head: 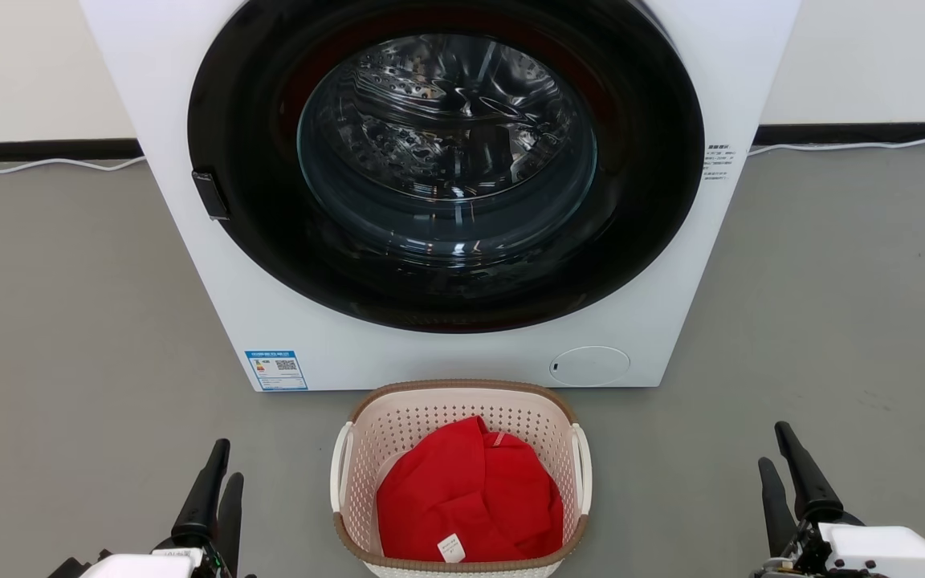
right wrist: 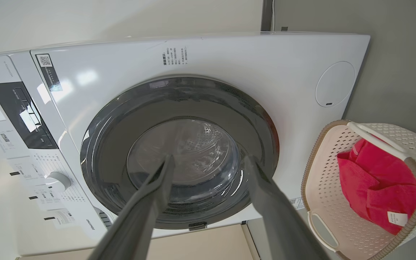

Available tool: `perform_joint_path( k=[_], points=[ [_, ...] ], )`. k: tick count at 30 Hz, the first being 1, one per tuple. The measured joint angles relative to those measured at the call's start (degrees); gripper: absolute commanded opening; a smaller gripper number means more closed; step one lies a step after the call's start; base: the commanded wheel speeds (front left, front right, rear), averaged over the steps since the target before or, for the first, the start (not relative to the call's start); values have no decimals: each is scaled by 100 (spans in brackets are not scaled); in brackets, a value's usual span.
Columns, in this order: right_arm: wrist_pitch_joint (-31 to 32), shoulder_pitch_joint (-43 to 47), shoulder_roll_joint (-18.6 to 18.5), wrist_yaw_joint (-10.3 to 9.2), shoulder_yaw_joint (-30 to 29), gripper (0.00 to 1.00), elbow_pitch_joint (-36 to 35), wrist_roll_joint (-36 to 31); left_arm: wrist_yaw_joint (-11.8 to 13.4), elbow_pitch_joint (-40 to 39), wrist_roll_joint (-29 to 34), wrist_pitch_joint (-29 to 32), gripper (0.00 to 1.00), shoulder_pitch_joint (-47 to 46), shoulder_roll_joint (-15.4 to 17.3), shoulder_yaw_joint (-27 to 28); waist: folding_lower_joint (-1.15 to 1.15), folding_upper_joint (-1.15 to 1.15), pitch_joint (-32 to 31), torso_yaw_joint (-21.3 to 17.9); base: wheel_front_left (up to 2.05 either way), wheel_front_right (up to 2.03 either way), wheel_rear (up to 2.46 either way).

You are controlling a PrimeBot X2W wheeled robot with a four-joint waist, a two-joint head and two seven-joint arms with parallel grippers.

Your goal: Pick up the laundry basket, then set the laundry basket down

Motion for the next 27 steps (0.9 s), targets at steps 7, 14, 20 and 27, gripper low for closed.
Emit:
perform_joint_path(
  k=[7,14,20,27],
  points=[
    [-122,1,0,0,73,100,-167,-135,0,-190,60,-56,100,1,14,10,0,0,3,2,0,0,0],
    [-236,1,-1,0,170,100,-354,-443,0,-343,324,-236,100,3,89,-58,-1,0,3,4,0,0,0],
    [-344,3,-2,0,231,100,-482,-728,-1,-441,534,-459,100,9,266,-226,-1,0,3,7,0,0,0],
    [-454,10,-3,0,309,100,-583,-1162,-1,-519,899,-612,100,10,452,-409,-1,0,1,7,0,0,0]
  ],
)
